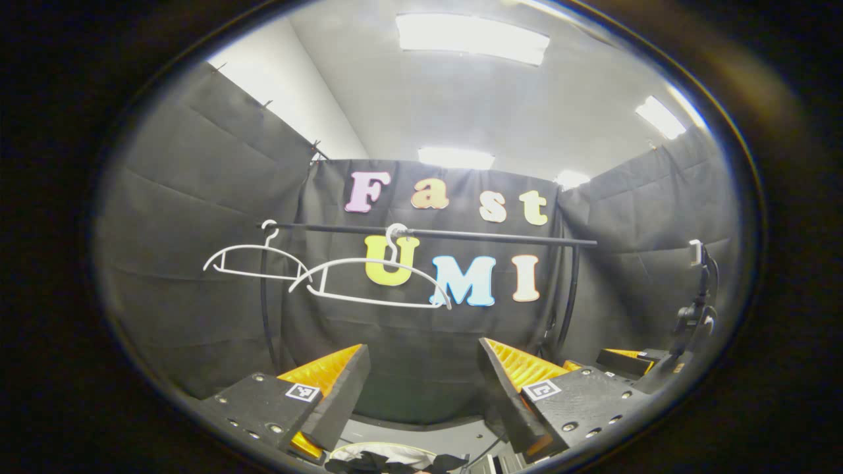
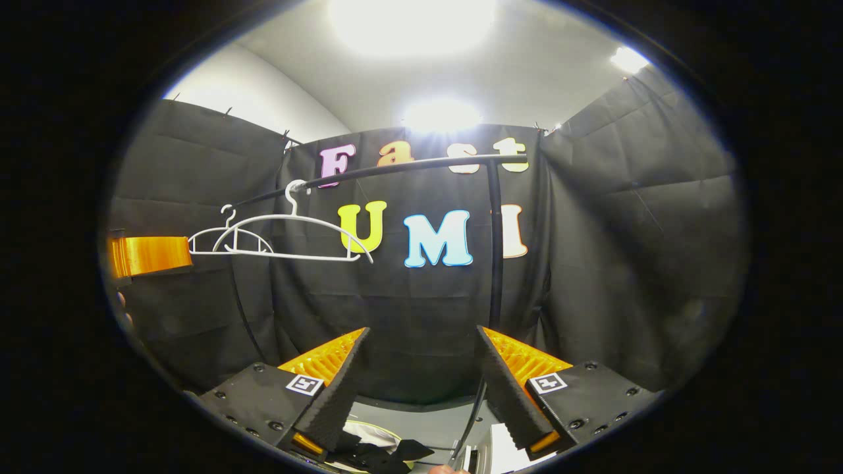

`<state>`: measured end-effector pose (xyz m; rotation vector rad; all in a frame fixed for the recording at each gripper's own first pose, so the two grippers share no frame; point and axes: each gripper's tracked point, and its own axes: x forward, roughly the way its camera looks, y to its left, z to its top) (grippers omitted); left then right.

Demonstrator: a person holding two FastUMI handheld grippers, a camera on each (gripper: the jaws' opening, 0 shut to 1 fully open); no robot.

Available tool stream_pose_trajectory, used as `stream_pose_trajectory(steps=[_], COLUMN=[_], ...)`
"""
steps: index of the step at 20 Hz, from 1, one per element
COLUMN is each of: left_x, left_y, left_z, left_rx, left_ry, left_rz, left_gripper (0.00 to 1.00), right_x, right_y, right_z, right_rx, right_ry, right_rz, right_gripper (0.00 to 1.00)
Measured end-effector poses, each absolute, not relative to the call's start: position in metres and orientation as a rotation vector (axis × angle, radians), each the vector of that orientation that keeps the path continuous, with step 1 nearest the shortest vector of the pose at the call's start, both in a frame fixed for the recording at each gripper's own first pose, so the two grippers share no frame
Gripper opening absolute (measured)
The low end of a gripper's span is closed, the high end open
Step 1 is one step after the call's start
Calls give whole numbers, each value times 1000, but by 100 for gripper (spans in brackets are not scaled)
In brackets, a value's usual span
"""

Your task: Grasp the clothes on the hanger with both hands and then place them into the laundry hamper below.

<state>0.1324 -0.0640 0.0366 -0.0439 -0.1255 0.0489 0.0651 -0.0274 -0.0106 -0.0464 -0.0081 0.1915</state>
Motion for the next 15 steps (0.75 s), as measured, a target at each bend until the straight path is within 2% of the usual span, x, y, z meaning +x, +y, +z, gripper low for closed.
stream_pose_trajectory(steps=[3,4,5,6,7,8,9,11,12,13,14,15], left_x=[129,129,128,128,126,125,121,115,113,110,107,103], left_y=[-44,-38,-33,-27,-20,-16,-10,0,1,2,5,6], left_z=[34,31,26,21,16,16,18,22,20,18,16,13], left_rx=[6,13,15,14,14,16,21,30,28,22,15,12], left_ry=[-122,-123,-123,-114,-103,-103,-112,-134,-134,-130,-126,-126], left_rz=[64,64,65,72,76,79,93,127,128,130,131,131], left_gripper=[95,95,95,95,95,95,95,95,95,95,95,95], right_x=[60,60,60,60,61,61,60,58,56,55,55,55], right_y=[-32,-39,-44,-47,-48,-47,-50,-54,-52,-51,-52,-52], right_z=[-21,-24,-24,-25,-27,-31,-34,-36,-37,-37,-37,-36], right_rx=[-18,-24,-26,-27,-32,-45,-52,-35,-22,-13,-8,-6], right_ry=[7,10,4,2,4,13,18,27,31,33,33,25], right_rz=[171,146,126,109,98,98,88,64,61,58,53,48], right_gripper=[98,93,98,98,93,92,98,98,92,92,98,98])
